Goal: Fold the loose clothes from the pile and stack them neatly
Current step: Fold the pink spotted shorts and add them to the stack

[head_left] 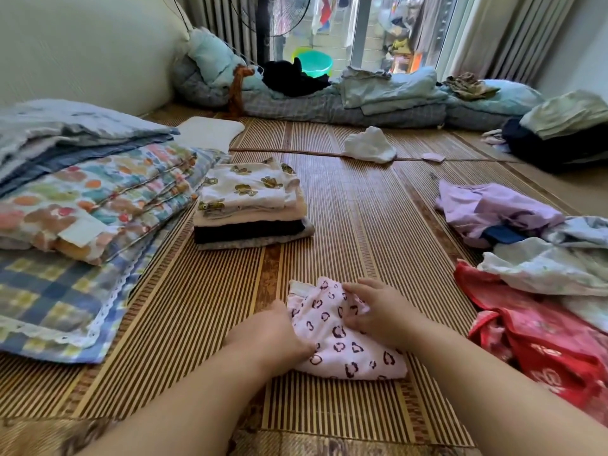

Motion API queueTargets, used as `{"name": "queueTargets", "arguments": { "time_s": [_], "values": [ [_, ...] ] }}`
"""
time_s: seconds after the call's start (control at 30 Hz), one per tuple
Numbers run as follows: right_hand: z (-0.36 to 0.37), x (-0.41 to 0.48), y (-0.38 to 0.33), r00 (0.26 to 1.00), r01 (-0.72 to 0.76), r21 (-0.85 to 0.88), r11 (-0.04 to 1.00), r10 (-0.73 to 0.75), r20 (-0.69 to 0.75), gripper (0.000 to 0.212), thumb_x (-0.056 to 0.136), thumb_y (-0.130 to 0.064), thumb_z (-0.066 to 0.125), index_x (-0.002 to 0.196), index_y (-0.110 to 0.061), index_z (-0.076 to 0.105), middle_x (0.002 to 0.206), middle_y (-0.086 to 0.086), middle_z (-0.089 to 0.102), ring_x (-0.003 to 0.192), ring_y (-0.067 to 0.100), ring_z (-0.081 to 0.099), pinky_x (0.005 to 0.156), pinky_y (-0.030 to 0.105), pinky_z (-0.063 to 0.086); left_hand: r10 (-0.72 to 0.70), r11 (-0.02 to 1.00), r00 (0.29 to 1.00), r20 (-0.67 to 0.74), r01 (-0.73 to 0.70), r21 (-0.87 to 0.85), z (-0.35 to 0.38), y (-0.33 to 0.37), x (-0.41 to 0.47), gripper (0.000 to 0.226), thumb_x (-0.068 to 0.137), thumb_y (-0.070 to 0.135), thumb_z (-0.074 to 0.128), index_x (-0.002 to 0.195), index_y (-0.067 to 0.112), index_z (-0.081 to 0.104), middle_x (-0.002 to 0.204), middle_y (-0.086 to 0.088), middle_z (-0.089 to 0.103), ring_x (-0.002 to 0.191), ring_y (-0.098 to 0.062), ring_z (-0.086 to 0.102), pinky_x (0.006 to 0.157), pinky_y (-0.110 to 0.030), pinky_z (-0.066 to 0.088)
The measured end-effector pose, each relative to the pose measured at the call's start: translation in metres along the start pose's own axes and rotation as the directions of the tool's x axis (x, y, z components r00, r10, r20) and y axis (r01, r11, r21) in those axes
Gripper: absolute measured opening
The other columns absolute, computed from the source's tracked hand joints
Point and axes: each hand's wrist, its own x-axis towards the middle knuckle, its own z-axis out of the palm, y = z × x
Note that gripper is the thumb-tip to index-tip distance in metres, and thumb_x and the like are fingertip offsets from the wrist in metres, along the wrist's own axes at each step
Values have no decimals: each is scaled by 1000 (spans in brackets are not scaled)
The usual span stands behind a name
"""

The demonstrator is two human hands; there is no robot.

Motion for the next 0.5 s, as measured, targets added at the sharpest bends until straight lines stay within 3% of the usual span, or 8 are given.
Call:
{"name": "queueTargets", "arguments": {
  "time_s": [0.07,0.13,0.23,0.3,0.37,0.4,0.5],
  "values": [
    [0,-1,-4,999,-19,-56,998,22,40,71,78,-46,72,141,-39,39,148,-6,37,133,20,40,109,44,36,22,996,1000,2,-22,-90,3,-2,1,61,81,36,63,133,23,36,98,6,58,81,-12,61,68,-31,54],
    [-7,-4,-8,995,-64,-54,996,67,70,64,75,-45,75,131,-35,48,132,-4,50,110,17,57,94,38,52,22,983,1000,3,-21,-181,0,-8,2,64,79,23,63,136,27,35,92,7,57,75,-10,62,65,-29,56],
    [-22,-14,-12,951,-139,-120,983,166,260,42,73,-46,76,106,-25,61,102,-6,64,86,11,63,79,30,57,-1,958,1000,3,2,-287,-8,-26,4,73,75,23,68,141,27,35,97,11,58,79,-8,64,67,-29,58],
    [-29,-20,-12,886,-190,-185,964,249,392,45,72,-54,74,98,-18,66,93,-3,69,82,13,67,75,28,56,-15,943,998,-53,-4,-333,-12,-35,3,74,78,25,68,143,28,33,98,9,59,79,-8,61,59,-24,51],
    [-29,-25,-15,880,-208,-216,954,279,385,55,69,-58,75,104,-17,65,100,0,69,87,16,67,74,29,56,-16,921,992,-129,-35,-389,-14,-40,3,73,82,30,69,145,30,31,110,7,60,89,-8,60,62,-21,45],
    [-27,-25,-17,907,-204,-207,957,264,327,63,67,-57,77,114,-18,61,110,2,66,95,18,65,81,32,56,-19,900,989,-148,-47,-434,-15,-42,3,75,82,32,70,146,31,30,116,6,58,94,-8,58,66,-21,44],
    [-13,-20,-26,980,-49,-86,995,65,188,97,64,-46,83,145,-33,31,146,-2,42,128,22,46,104,40,45,-53,906,991,-121,-3,-424,-15,-44,-1,84,78,41,69,148,26,24,113,5,56,92,-6,58,67,-22,45]
  ]
}}
